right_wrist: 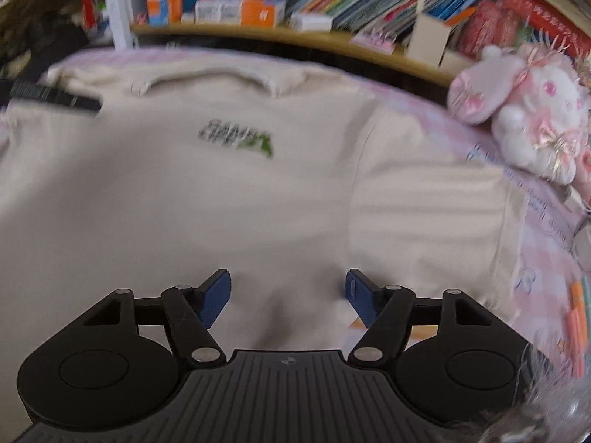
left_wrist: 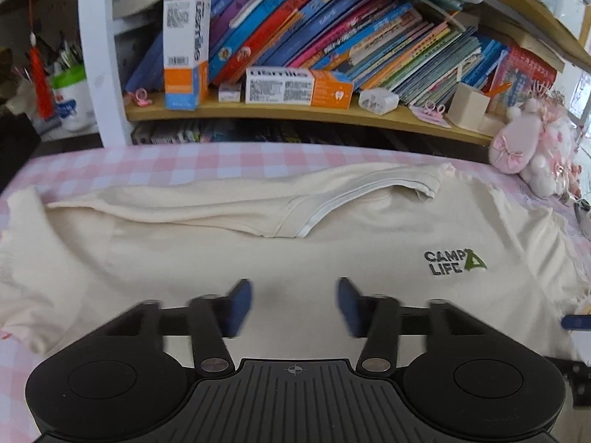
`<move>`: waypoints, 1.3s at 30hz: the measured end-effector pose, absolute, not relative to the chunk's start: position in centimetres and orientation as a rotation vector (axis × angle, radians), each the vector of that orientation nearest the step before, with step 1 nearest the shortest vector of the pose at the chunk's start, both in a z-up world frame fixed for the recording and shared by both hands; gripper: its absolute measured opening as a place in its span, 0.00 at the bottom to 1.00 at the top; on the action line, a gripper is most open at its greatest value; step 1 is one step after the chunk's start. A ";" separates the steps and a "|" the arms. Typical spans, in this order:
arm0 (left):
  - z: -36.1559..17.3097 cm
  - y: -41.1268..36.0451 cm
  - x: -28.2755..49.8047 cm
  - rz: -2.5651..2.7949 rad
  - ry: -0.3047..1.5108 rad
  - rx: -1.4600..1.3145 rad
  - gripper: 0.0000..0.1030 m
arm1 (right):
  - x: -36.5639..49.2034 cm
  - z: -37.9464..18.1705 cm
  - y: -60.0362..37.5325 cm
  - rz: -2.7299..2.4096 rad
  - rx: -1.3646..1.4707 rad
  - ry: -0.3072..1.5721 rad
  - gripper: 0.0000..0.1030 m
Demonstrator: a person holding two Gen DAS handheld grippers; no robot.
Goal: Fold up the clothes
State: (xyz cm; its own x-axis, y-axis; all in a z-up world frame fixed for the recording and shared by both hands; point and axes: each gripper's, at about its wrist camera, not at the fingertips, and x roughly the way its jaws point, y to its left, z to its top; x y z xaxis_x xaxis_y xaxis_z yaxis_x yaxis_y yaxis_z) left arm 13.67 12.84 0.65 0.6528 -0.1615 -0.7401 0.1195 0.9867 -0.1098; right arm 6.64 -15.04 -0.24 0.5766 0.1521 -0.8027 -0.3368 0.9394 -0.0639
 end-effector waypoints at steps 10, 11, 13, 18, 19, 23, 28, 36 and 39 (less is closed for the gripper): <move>-0.9 11.1 23.2 -0.287 1.002 0.033 0.24 | 7.2 -0.5 -15.5 0.272 -0.153 0.966 0.64; -0.6 11.3 25.0 -0.267 1.005 0.027 0.25 | 7.2 -0.5 -15.5 0.274 -0.150 0.971 0.64; 0.6 12.6 28.2 -0.136 0.948 -0.030 0.25 | 7.4 -0.5 -15.4 0.277 -0.147 0.979 0.64; 3.3 15.6 29.7 -0.057 0.808 -0.243 0.32 | 7.5 -0.4 -15.4 0.292 -0.157 0.986 0.64; 3.6 15.7 28.9 -0.088 0.789 -0.245 0.34 | 7.5 -0.3 -15.4 0.307 -0.167 0.980 0.63; 3.3 15.4 25.4 -0.166 0.789 -0.052 0.36 | 9.5 1.4 -15.7 0.368 -0.218 0.844 0.59; 2.1 17.9 21.5 -0.124 0.821 0.006 0.36 | 17.5 2.1 -13.9 0.454 -0.310 0.767 0.29; 2.4 26.5 14.1 0.112 0.831 -0.095 0.39 | 27.9 -0.9 -13.3 0.322 -0.155 0.876 0.16; 2.6 29.8 12.0 0.241 0.839 -0.151 0.52 | 30.5 -0.9 -13.8 0.183 -0.160 0.878 0.16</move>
State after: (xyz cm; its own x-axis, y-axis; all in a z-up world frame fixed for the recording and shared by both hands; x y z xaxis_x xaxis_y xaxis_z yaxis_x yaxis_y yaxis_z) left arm 12.02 29.80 2.60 0.6434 0.1517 -0.7504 -0.2705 0.9620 -0.0374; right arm 30.45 -13.85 -0.89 0.6247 0.0928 -0.7753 -0.2242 0.9724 -0.0642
